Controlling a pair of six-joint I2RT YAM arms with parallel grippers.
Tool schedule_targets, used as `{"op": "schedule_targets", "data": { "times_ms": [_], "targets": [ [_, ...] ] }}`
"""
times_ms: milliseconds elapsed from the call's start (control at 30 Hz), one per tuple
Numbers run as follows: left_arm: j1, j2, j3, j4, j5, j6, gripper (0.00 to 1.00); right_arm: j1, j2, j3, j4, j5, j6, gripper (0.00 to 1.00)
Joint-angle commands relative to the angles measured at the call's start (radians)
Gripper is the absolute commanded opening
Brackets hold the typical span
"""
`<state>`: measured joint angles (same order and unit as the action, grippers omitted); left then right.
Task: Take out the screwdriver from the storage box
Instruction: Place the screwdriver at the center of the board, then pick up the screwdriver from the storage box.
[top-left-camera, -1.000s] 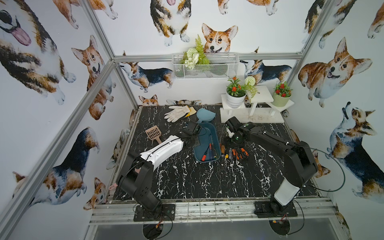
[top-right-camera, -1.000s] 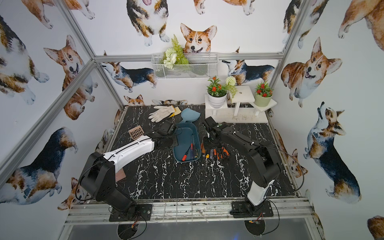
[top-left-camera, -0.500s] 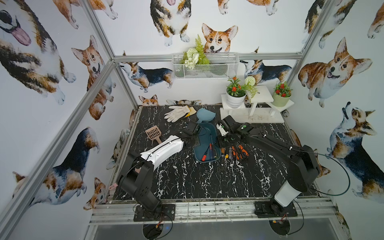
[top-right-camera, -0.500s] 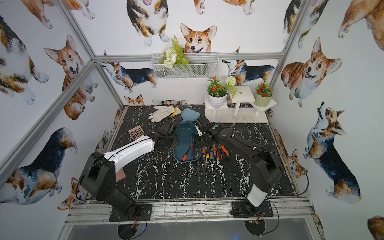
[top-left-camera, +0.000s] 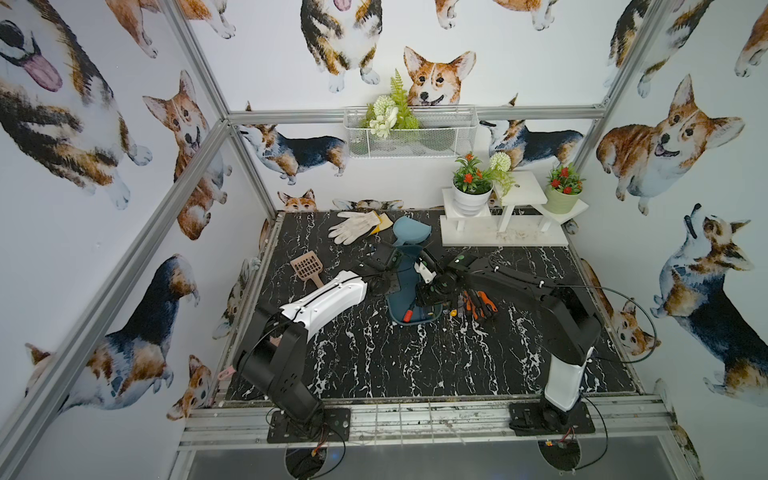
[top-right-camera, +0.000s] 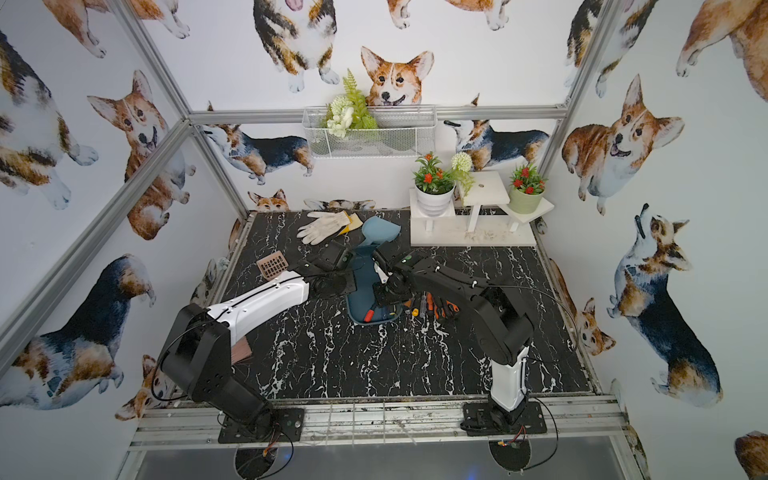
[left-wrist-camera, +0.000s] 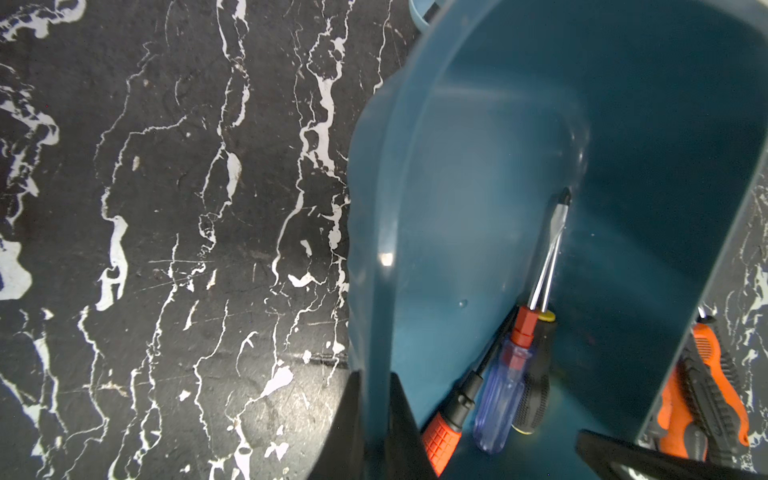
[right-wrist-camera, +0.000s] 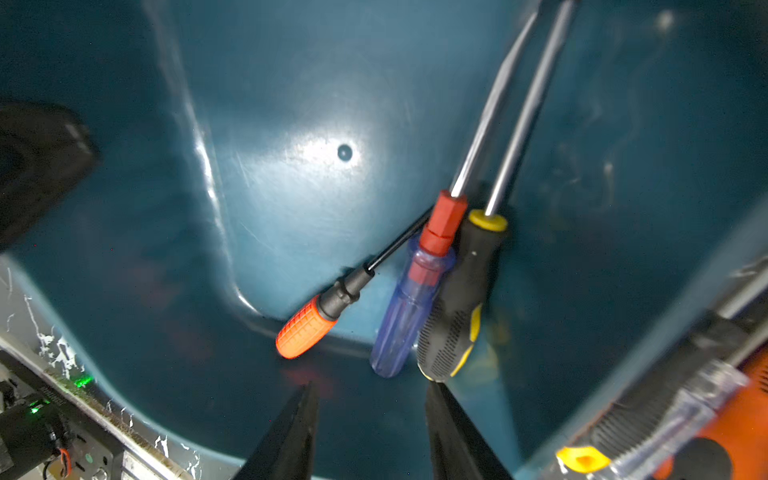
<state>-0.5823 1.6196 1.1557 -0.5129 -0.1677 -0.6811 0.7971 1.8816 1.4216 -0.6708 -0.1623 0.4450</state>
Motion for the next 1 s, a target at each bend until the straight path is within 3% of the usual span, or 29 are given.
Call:
{"op": "schedule_targets", "data": {
  "times_ms": [0,333,633,967],
  "targets": [
    [-0.002,-0.006,0.001,0.036,0.007,-0.009,0.00,0.004,0.027,0.020,0.019,-0.013,0.023,0.46],
    [-0.001,-0.012,-0.004,0.039,0.004,-0.009,0.00,0.004,0.083,0.039,0.003,0.018,0.043,0.43],
    [0.000,-0.017,-0.002,0.036,0.002,-0.006,0.00,0.005,0.136,0.071,-0.056,0.119,0.067,0.34],
    [0.000,-0.015,0.004,0.030,0.002,0.001,0.00,0.004,0.195,0.092,-0.048,0.125,0.081,0.35]
  ]
}}
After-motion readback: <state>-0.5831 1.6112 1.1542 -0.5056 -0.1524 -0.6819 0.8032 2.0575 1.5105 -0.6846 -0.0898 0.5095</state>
